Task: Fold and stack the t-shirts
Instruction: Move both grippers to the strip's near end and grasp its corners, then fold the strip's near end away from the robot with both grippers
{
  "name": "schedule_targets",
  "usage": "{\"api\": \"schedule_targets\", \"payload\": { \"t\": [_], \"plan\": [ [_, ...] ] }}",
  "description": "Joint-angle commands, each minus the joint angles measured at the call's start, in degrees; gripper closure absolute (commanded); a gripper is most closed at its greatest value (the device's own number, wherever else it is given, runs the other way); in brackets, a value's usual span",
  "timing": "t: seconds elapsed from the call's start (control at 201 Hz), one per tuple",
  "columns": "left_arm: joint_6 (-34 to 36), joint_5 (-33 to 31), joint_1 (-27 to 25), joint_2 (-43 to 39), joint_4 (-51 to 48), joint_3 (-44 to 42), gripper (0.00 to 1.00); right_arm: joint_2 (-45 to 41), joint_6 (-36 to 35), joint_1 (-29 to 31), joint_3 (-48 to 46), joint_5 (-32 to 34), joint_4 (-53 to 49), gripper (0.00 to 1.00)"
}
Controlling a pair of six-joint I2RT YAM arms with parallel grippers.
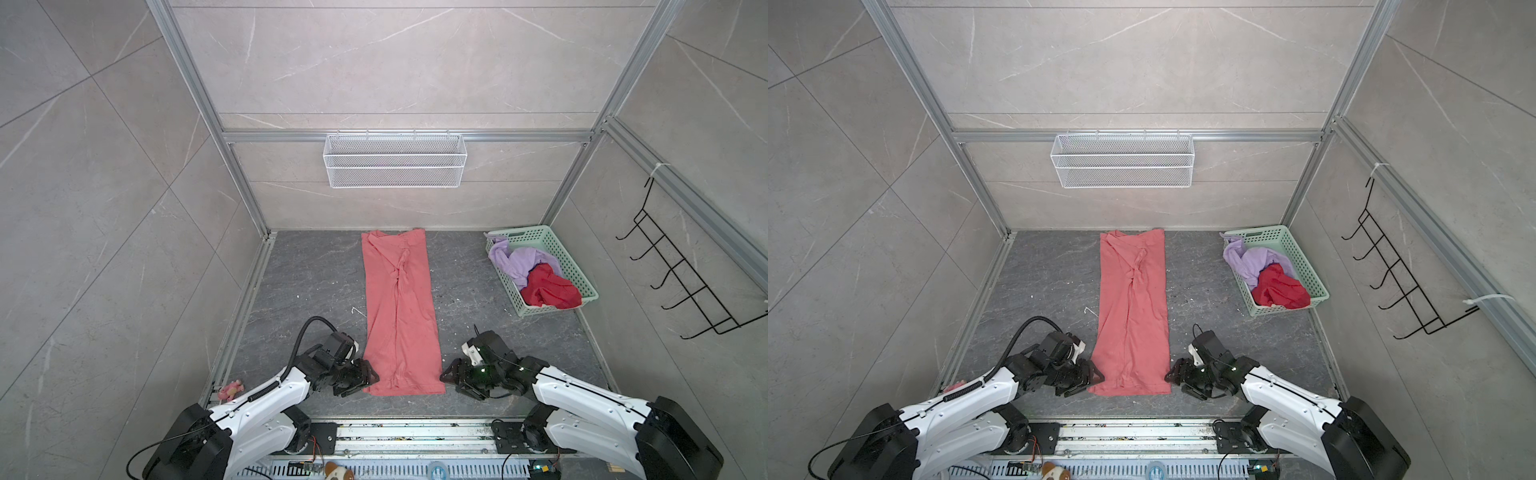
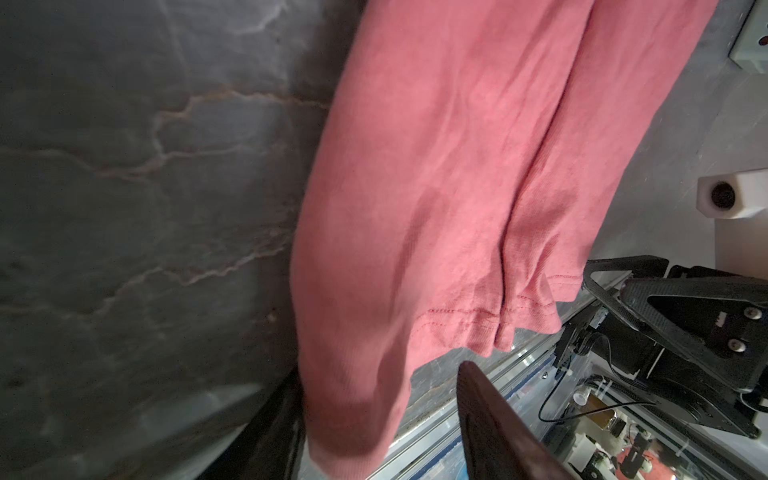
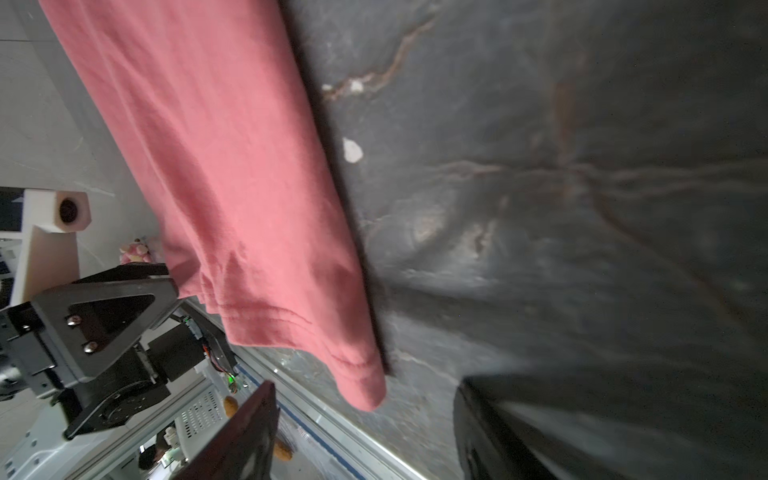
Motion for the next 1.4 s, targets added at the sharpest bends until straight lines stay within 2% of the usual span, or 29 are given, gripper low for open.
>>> {"api": "schedule_targets", "payload": {
  "t": [0.0, 0.08, 0.154, 0.309, 0.363, 0.413, 0.672, 0.821, 0.886, 1.02, 1.135, 1.244, 1.394],
  "plan": [
    [-0.75, 0.88, -0.06, -0.15, 0.54, -1.67, 0.44, 5.07, 1.84, 1.58, -1.86, 1.63, 2.62, 0.37],
    [-0.82, 1.05, -0.12, -0.87, 0.65, -1.65, 0.54, 8.04, 2.31, 2.93, -1.21, 2.15, 4.3, 0.5],
    [-1.0, 1.18, -0.14, -1.37, 1.31, -1.78, 0.68, 9.73, 2.62, 4.3, -0.56, 2.62, 5.32, 0.63],
    [-2.04, 1.89, -0.22, -2.25, 3.51, -2.19, 0.9, 10.13, 1.84, 6.42, 1.76, 4.66, 3.33, 0.92],
    [-2.27, 2.08, -0.4, -2.93, 3.37, -2.34, 1.0, 9.27, 1.44, 7.22, 2.46, 5.42, 1.72, 0.95],
    [-2.59, 2.06, -0.57, -3.81, 2.49, -2.45, 1.0, 8.4, 1.06, 7.77, 3.07, 6.04, -0.45, 0.98],
    [-6.78, -1.49, -6.4, -13.87, -11.24, -0.8, 1.0, -0.88, 3.28, 14.21, 4.1, 10.29, -11.21, 1.0],
    [-5.94, -3.49, -6.74, -17.23, -15.48, 4.4, 1.0, -2.87, -1.71, 15.62, 11.22, 13.56, -16.47, 1.0],
    [-3.11, -6.58, -6.65, -14.22, -17.12, 8.96, 1.0, -1.14, -4.69, 15.56, 15.16, 14.95, -16.53, 1.0],
    [3.5, -10.45, -6.24, -4.34, -15.63, 18.77, 1.0, 6.43, -9.84, 15.44, 25.81, 22.83, -19.92, 1.0],
    [9.17, -11.32, -2.78, 5.47, -12.42, 26.25, 1.0, 13.06, -13.0, 13.25, 33.08, 27.09, -20.5, 1.0],
    [11.84, -8.96, 2.72, 13.61, -8.0, 31.85, 1.0, 18.16, -14.59, 8.31, 37.69, 26.36, -17.33, 1.0],
    [14.5, -4.88, 9.57, 23.41, -3.64, 38.65, 1.0, 26.73, -18.37, 0.74, 45.82, 22.15, -12.32, 1.0]
  ]
}}
